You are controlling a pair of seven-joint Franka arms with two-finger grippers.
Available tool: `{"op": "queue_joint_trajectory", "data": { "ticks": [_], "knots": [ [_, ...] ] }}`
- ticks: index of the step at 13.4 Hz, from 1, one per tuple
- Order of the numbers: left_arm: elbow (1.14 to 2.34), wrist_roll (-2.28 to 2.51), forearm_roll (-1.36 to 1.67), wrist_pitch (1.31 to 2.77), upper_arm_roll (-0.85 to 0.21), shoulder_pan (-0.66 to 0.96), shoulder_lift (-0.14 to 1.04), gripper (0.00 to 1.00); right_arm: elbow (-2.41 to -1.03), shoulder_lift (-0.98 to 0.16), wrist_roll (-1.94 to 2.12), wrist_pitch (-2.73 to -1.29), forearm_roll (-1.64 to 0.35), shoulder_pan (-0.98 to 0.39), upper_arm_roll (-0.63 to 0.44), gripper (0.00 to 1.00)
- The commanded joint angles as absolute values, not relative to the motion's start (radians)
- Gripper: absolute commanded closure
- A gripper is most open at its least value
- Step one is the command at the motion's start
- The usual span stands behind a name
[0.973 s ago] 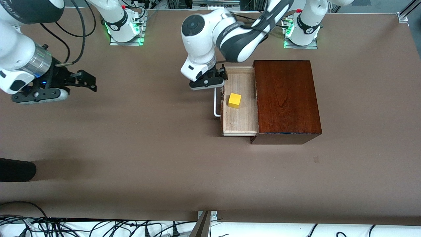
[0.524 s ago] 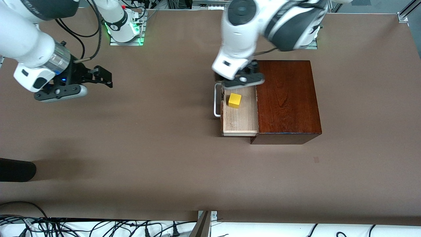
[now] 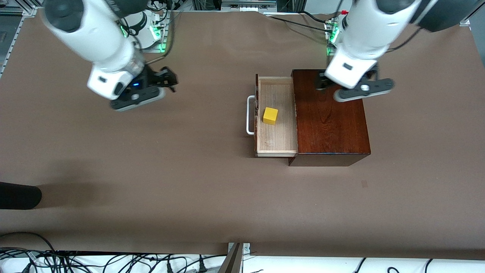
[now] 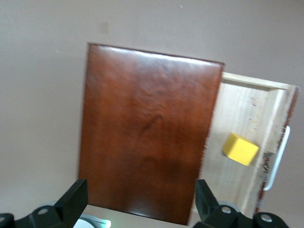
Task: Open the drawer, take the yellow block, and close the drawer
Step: 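Release the handle and raise the left gripper while the right gripper advances, then move the right gripper over the yellow cube while the left gripper retreats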
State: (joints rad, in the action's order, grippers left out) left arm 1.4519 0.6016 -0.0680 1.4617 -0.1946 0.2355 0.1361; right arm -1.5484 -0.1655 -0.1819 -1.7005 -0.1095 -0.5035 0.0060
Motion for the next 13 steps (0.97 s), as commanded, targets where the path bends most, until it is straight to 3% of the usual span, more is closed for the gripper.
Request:
{"op": "queue_joint_trajectory", "data": {
  "ticks": [1, 6, 9, 13],
  "knots": [
    [1.496, 0.485, -0.046, 1.456, -0.135, 0.224, 0.078, 0.00, -1.531, -0.198, -0.224, -1.755, -0.117, -0.607, -0.002, 0.00],
    [1.525, 0.330, -0.035, 1.465, -0.074, 0.170, 0.045, 0.00, -1.496, -0.273, -0.195, -1.877, -0.115, -0.762, -0.002, 0.00],
    [1.560, 0.189, 0.027, 1.495, 0.012, 0.154, 0.020, 0.00, -1.363, -0.377, -0.161, -1.871, -0.110, -0.827, -0.002, 0.00],
    [1.625, 0.133, 0.044, 1.551, 0.049, 0.147, -0.020, 0.00, -1.310, -0.455, -0.002, -1.881, -0.112, -0.864, -0.002, 0.00]
  ]
}}
